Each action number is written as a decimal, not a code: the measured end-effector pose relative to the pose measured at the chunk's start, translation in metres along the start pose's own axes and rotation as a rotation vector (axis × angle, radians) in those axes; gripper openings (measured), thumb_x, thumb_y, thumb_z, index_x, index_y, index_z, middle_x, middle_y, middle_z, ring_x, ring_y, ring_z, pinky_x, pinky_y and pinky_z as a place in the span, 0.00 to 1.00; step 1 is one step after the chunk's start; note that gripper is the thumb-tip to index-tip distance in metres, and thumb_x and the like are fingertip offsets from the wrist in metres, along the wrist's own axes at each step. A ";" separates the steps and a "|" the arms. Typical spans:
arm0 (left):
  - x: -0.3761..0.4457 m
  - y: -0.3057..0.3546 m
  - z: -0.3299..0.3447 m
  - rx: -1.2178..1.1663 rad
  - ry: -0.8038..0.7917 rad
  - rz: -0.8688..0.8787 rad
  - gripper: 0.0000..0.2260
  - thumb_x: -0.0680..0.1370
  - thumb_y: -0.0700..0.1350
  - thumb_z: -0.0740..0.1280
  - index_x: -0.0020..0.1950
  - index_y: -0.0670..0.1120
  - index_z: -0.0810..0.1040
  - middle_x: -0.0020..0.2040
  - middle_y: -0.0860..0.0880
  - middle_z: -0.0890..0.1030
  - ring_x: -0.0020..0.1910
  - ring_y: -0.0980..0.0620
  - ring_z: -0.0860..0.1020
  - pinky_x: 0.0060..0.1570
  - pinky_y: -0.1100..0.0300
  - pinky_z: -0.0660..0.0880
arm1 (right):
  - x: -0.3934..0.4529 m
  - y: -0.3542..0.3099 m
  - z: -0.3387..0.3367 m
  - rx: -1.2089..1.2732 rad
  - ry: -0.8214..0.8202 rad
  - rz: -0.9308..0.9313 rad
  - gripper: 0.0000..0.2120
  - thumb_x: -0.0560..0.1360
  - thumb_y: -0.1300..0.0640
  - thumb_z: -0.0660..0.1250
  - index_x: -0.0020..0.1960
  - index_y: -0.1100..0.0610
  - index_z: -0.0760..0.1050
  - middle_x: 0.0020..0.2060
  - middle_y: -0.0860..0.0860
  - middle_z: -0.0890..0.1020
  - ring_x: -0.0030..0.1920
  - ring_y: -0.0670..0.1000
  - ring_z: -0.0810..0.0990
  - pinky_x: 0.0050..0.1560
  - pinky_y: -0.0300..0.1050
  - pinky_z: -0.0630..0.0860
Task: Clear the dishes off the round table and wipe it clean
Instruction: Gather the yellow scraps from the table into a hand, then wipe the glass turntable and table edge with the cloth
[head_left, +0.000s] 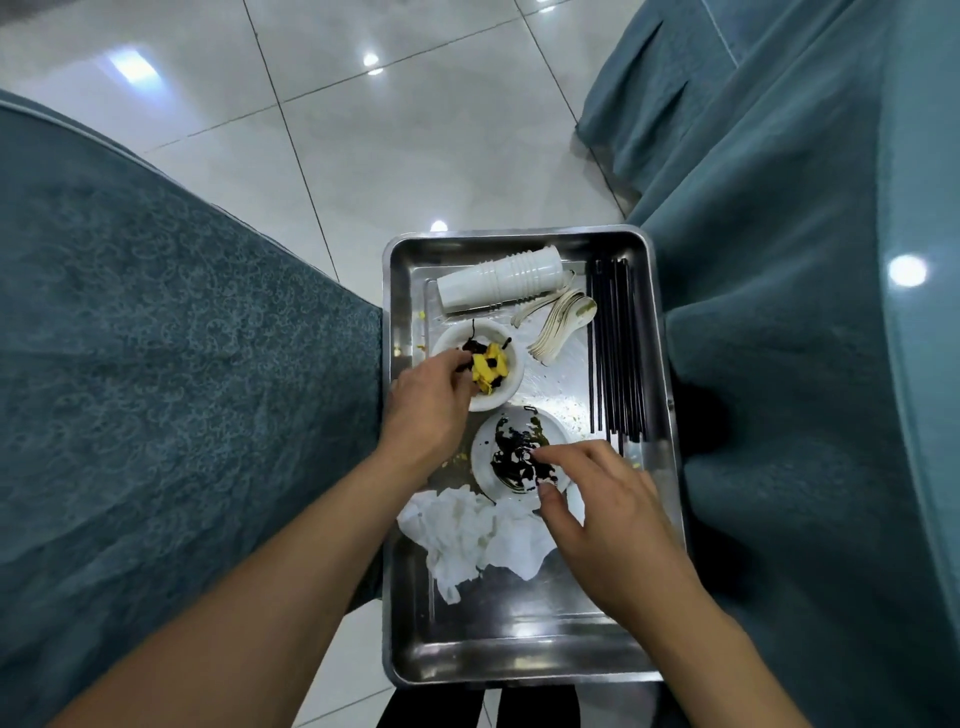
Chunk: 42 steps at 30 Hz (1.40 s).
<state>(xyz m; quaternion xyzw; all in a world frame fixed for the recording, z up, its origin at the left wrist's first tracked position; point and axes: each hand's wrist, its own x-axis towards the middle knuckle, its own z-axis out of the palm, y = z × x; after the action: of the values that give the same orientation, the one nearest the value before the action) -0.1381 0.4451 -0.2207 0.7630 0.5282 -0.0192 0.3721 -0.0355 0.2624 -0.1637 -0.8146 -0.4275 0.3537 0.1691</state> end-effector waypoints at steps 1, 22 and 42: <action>-0.003 0.003 -0.004 0.015 0.010 -0.022 0.11 0.84 0.49 0.62 0.64 0.53 0.79 0.48 0.53 0.85 0.51 0.51 0.82 0.58 0.47 0.79 | -0.002 -0.002 -0.004 -0.002 0.007 0.000 0.14 0.82 0.47 0.59 0.68 0.39 0.70 0.56 0.34 0.68 0.51 0.33 0.65 0.62 0.40 0.62; -0.163 0.175 -0.124 0.331 -0.138 0.648 0.10 0.79 0.56 0.69 0.56 0.53 0.82 0.66 0.52 0.77 0.64 0.46 0.74 0.64 0.46 0.71 | -0.149 -0.070 -0.150 -0.035 0.367 0.188 0.17 0.80 0.53 0.62 0.69 0.50 0.73 0.62 0.49 0.76 0.58 0.54 0.76 0.62 0.55 0.72; -0.255 0.378 -0.001 0.381 -0.248 1.014 0.05 0.76 0.54 0.72 0.45 0.53 0.81 0.49 0.53 0.80 0.50 0.47 0.77 0.54 0.51 0.73 | -0.323 0.137 -0.261 0.097 0.811 0.550 0.14 0.74 0.45 0.59 0.49 0.51 0.80 0.46 0.50 0.80 0.48 0.56 0.81 0.50 0.52 0.74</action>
<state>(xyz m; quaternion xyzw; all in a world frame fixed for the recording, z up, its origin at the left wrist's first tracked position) 0.0587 0.1809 0.0944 0.9674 0.0342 -0.0226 0.2499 0.1074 -0.0738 0.0770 -0.9605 -0.0795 0.0591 0.2601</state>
